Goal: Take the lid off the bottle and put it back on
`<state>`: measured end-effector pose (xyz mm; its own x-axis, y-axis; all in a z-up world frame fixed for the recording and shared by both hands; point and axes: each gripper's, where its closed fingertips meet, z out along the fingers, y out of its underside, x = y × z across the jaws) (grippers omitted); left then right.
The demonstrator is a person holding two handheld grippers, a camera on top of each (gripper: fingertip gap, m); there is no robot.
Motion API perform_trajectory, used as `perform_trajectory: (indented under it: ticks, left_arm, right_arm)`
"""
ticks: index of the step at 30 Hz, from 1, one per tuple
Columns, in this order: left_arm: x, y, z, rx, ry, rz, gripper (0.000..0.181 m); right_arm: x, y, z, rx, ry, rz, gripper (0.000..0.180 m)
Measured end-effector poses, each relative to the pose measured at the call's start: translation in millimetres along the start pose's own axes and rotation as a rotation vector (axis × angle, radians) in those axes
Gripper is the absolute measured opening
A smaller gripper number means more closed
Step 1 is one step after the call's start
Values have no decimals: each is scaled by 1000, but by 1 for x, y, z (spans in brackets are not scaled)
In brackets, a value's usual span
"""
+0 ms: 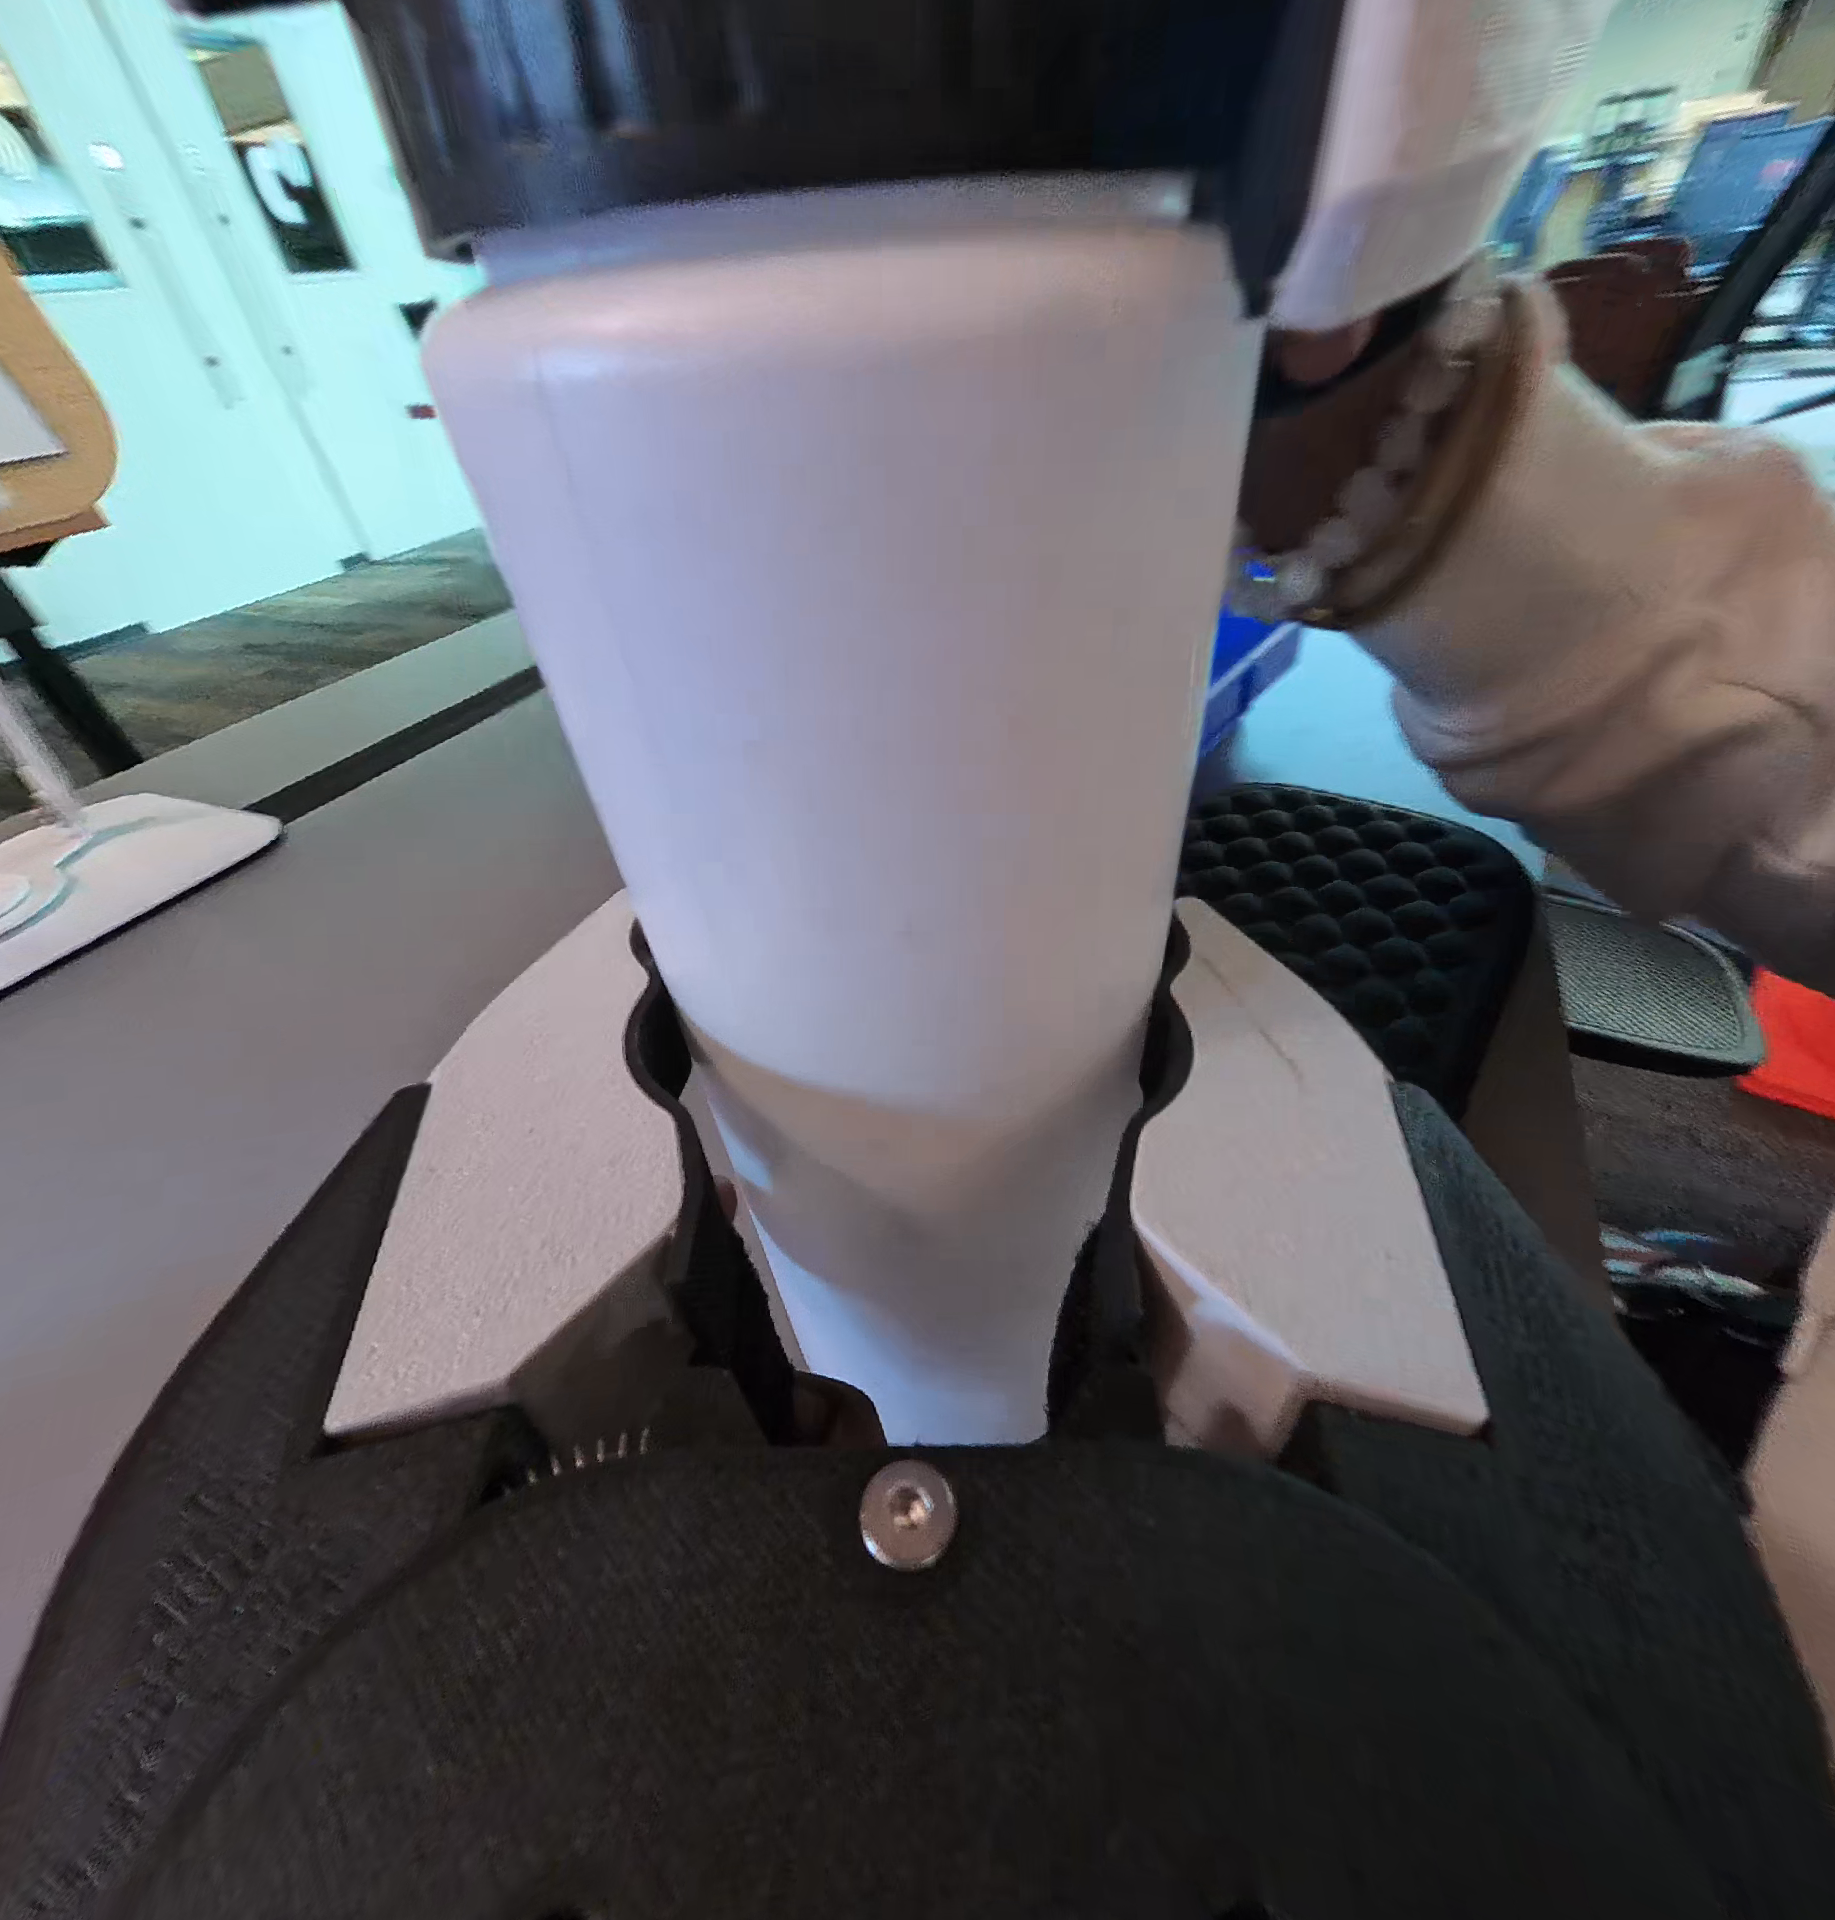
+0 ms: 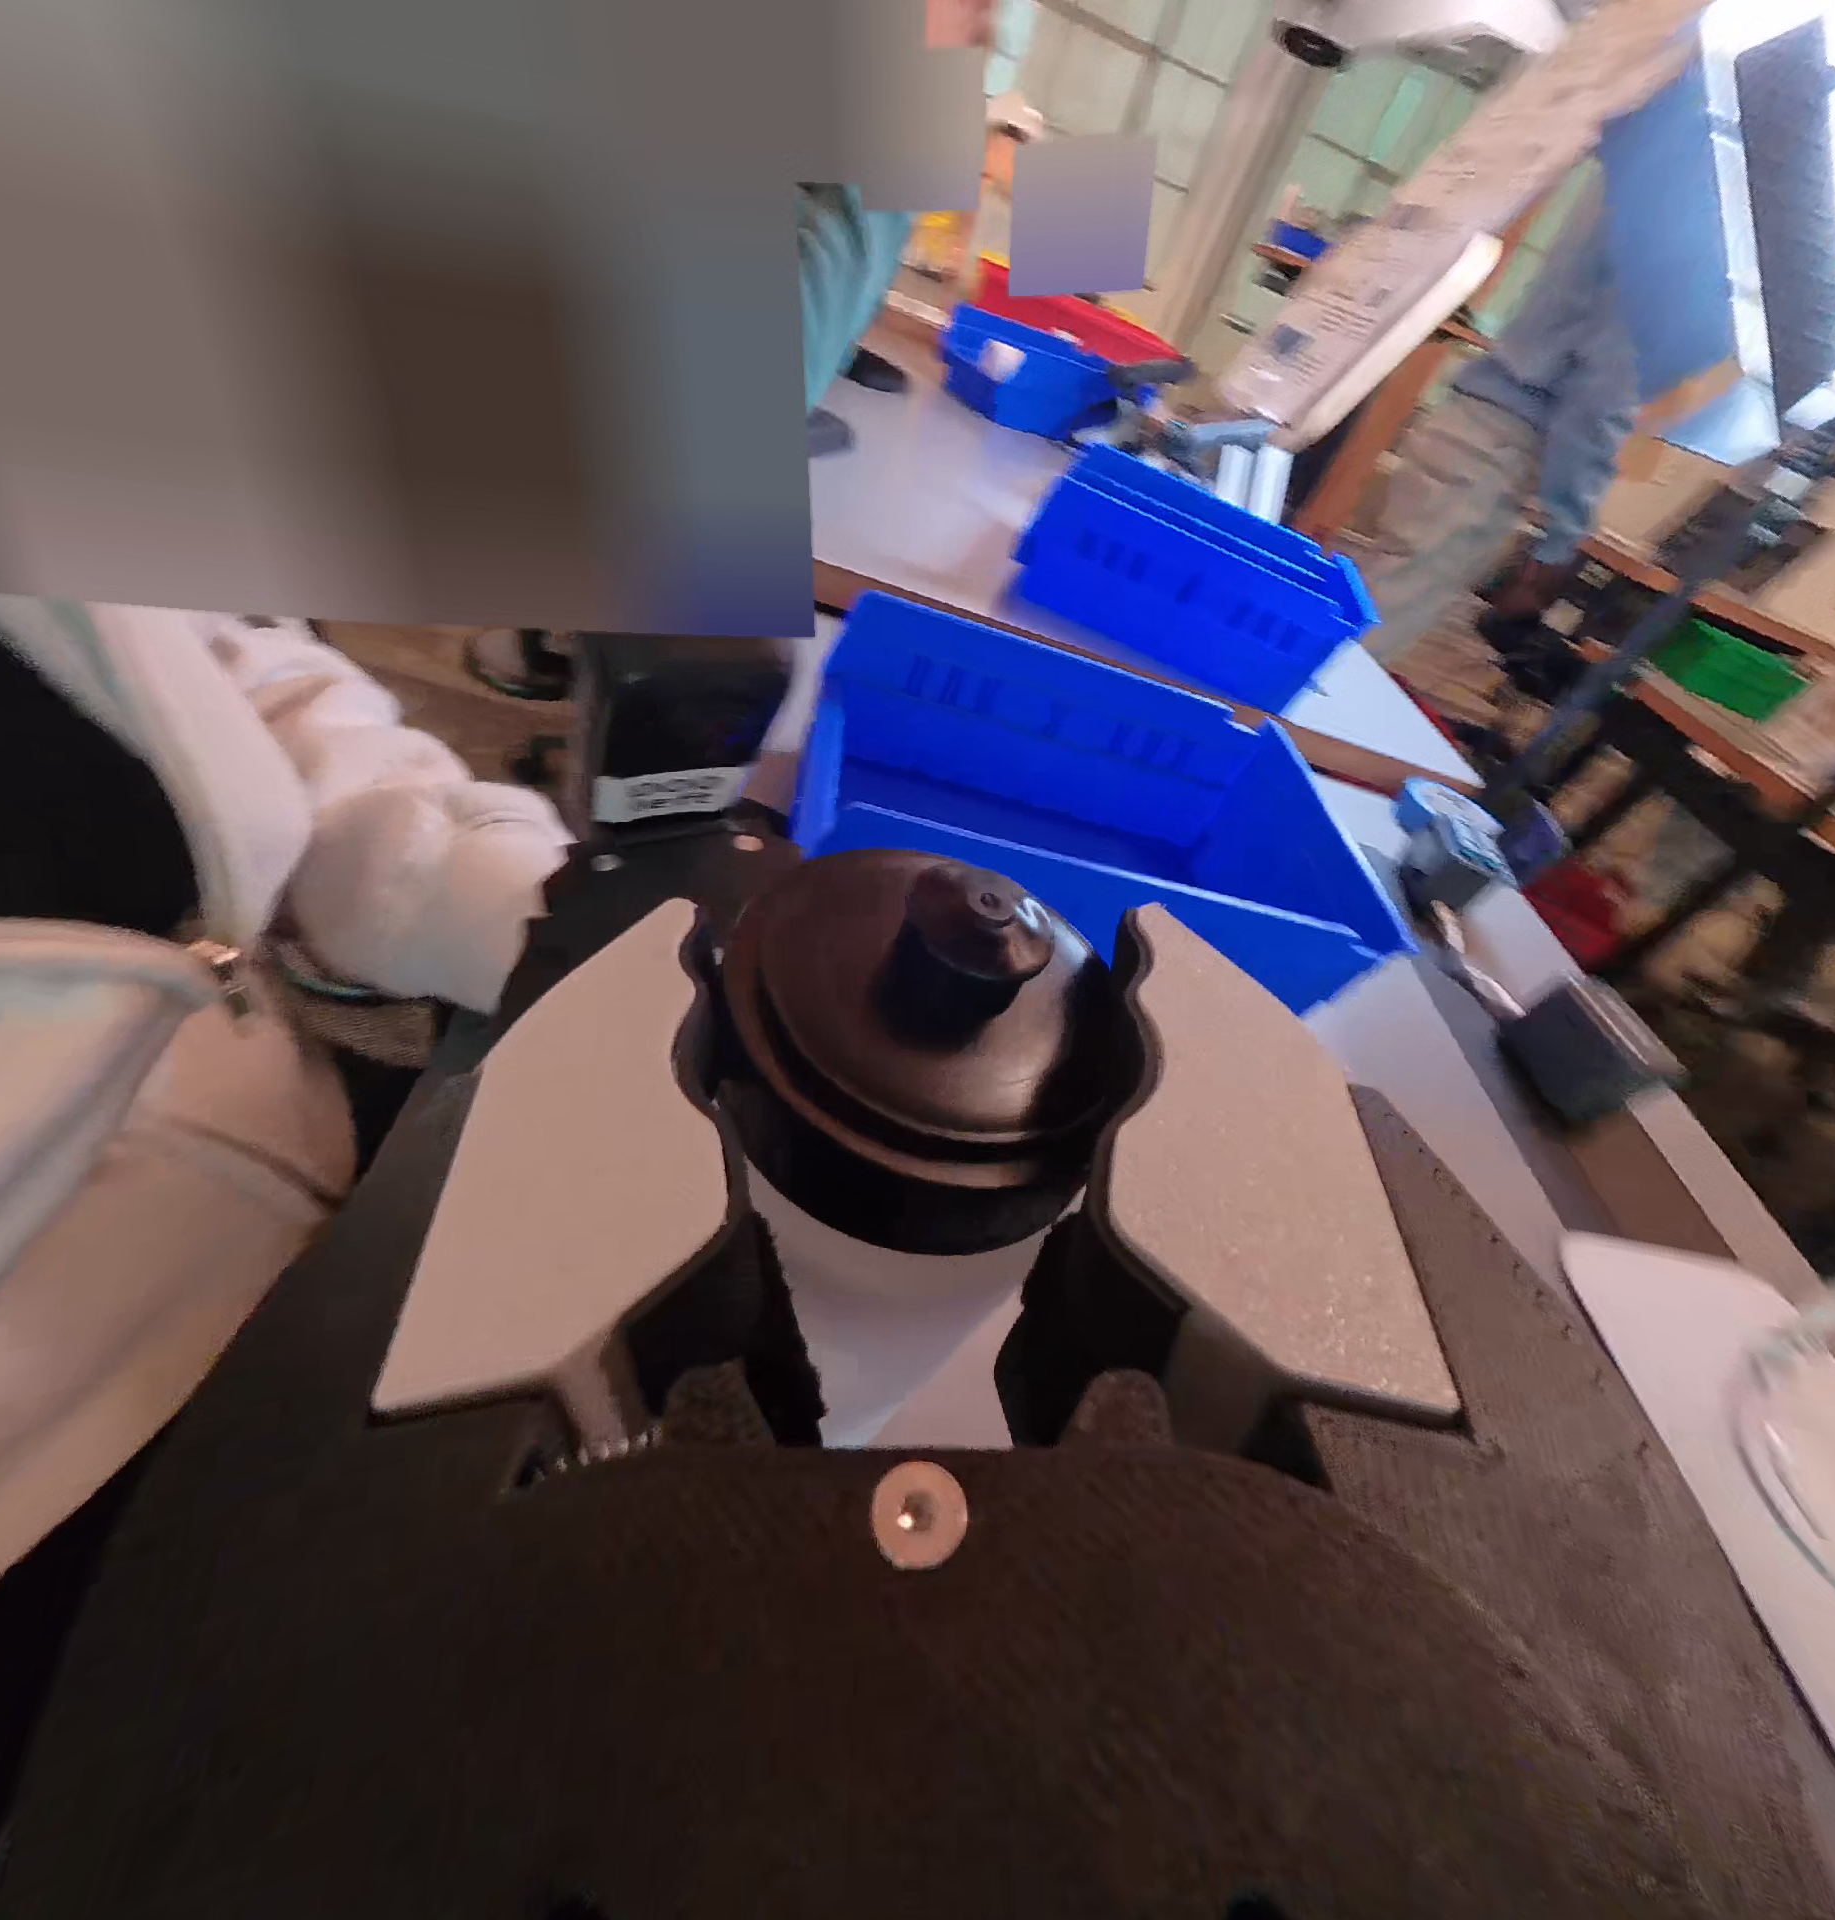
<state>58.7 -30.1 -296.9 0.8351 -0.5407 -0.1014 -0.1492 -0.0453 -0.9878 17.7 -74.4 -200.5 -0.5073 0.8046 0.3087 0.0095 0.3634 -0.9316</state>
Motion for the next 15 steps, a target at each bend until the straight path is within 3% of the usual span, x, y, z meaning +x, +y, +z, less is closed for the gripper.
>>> perform_trajectory:
  ticks: [4,7,8,10,15]
  left_arm:
    - [11,-1,-1,15,95,3,88]
    - [6,-1,0,12,67,-19,89]
    - [1,-1,0,9,17,-10,89]
    - [-8,0,-2,6,-52,-12,89]
    - [-12,1,-1,2,-93,-15,89]
  right_arm:
    - [-14,-7,-5,128,-187,8,73]
    - [-8,-10,-6,224,-160,49,74]
    - [-1,-11,-6,250,-87,80,76]
    - [18,-6,-8,245,153,159,97]
    - [17,-9,-17,280,521,230,101]
